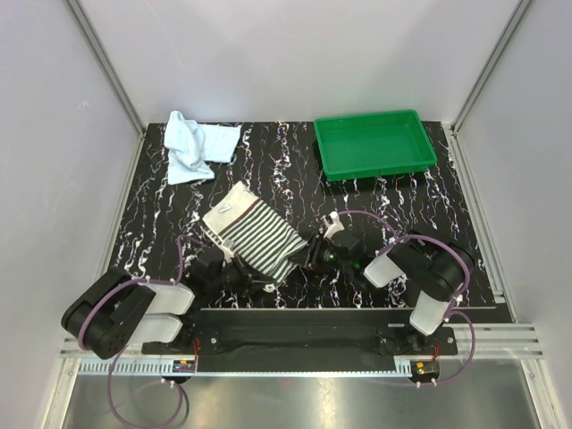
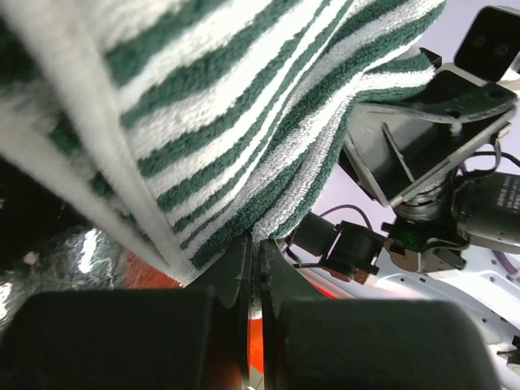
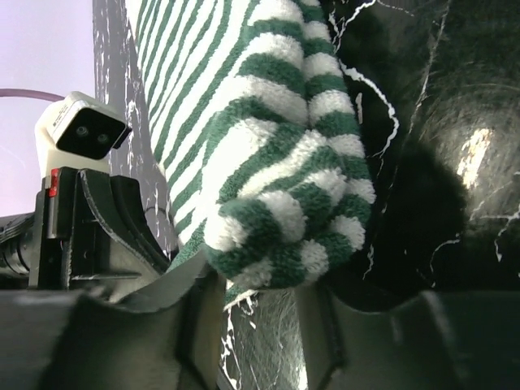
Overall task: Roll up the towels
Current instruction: Roll the towel
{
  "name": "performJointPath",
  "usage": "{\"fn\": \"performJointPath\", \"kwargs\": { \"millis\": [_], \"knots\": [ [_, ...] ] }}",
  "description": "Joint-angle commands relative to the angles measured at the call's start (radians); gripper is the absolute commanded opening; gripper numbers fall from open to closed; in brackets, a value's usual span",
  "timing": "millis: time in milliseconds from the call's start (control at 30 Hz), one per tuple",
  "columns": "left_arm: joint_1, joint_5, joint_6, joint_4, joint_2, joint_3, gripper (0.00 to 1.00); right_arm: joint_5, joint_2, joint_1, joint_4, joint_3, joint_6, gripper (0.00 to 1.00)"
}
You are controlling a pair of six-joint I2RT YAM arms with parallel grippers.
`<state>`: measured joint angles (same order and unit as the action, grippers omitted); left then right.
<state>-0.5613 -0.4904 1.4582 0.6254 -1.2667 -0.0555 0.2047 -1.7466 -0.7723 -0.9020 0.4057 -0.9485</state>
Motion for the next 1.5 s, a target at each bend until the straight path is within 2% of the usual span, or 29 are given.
{"fn": "performJointPath", "kwargs": {
  "millis": [0, 167, 267, 300, 367, 433, 467, 533, 567, 667, 733, 767, 800, 933, 967, 1033, 1067, 1100, 1267, 1467],
  "knots": [
    [0.005, -0.043, 0.025, 0.112, -0.017, 0.079, 0.0, -0.002, -0.057, -0.012, 0.002, -0.002, 0.008, 0.41],
    [0.005, -0.062, -0.022, 0.119, -0.011, 0.071, 0.0, -0.004, -0.056, -0.012, 0.031, 0.015, -0.004, 0.2],
    [0.005, -0.057, -0.103, -0.005, 0.024, 0.028, 0.14, -0.017, -0.019, -0.012, 0.159, 0.048, 0.002, 0.14],
    [0.005, -0.038, -0.128, -0.094, 0.062, 0.019, 0.27, -0.031, 0.016, -0.012, 0.246, 0.07, 0.008, 0.12],
    [0.003, -0.017, -0.215, -0.25, 0.099, -0.023, 0.4, -0.047, 0.077, -0.01, 0.354, 0.102, 0.034, 0.1],
    [0.005, 0.021, -0.303, -0.347, 0.153, -0.068, 0.54, -0.076, 0.114, -0.012, 0.533, 0.162, 0.066, 0.09],
    [0.005, 0.035, -0.327, -0.436, 0.17, -0.085, 0.57, -0.085, 0.146, -0.01, 0.587, 0.182, 0.076, 0.09],
    [0.005, 0.075, -0.396, -0.507, 0.211, -0.131, 0.6, -0.106, 0.171, -0.012, 0.742, 0.246, 0.102, 0.08],
    [0.001, 0.12, -0.427, -0.595, 0.226, -0.154, 0.61, -0.114, 0.182, -0.01, 0.844, 0.292, 0.106, 0.08],
    [-0.011, 0.208, -0.556, -0.782, 0.288, -0.258, 0.62, -0.12, 0.182, -0.012, 0.997, 0.381, 0.134, 0.07],
    [-0.035, 0.332, -0.66, -0.855, 0.338, -0.322, 0.63, -0.108, 0.168, -0.012, 1.11, 0.421, 0.151, 0.06],
    [-0.081, 0.378, -0.692, -0.916, 0.351, -0.384, 0.7, -0.105, 0.157, -0.012, 1.141, 0.436, 0.151, 0.06],
    [-0.11, 0.485, -0.72, -0.947, 0.362, -0.412, 0.71, -0.094, 0.15, -0.012, 1.197, 0.467, 0.152, 0.06],
    [-0.242, 0.647, -0.829, -0.968, 0.385, -0.472, 0.72, -0.108, 0.111, -0.012, 1.389, 0.576, 0.172, 0.05],
    [-0.305, 0.674, -0.843, -0.957, 0.382, -0.48, 0.71, -0.105, 0.084, -0.012, 1.46, 0.625, 0.18, 0.05],
    [-0.377, 0.762, -0.898, -0.938, 0.366, -0.512, 0.65, -0.1, 0.058, -0.01, 1.509, 0.668, 0.211, 0.04],
    [-0.459, 0.794, -0.917, -0.91, 0.359, -0.52, 0.63, -0.096, 0.041, -0.012, 1.526, 0.692, 0.218, 0.04],
    [-0.497, 0.847, -0.933, -0.896, 0.333, -0.532, 0.62, -0.094, 0.035, -0.01, 1.548, 0.702, 0.223, 0.03],
    [-0.702, 0.993, -1.047, -0.791, 0.221, -0.581, 0.63, -0.079, -0.002, -0.001, 1.586, 0.731, 0.241, 0.03],
    [-0.825, 1.076, -1.113, -0.64, 0.066, -0.586, 0.66, -0.039, -0.005, 0.021, 1.562, 0.708, 0.229, 0.02]
  ]
}}
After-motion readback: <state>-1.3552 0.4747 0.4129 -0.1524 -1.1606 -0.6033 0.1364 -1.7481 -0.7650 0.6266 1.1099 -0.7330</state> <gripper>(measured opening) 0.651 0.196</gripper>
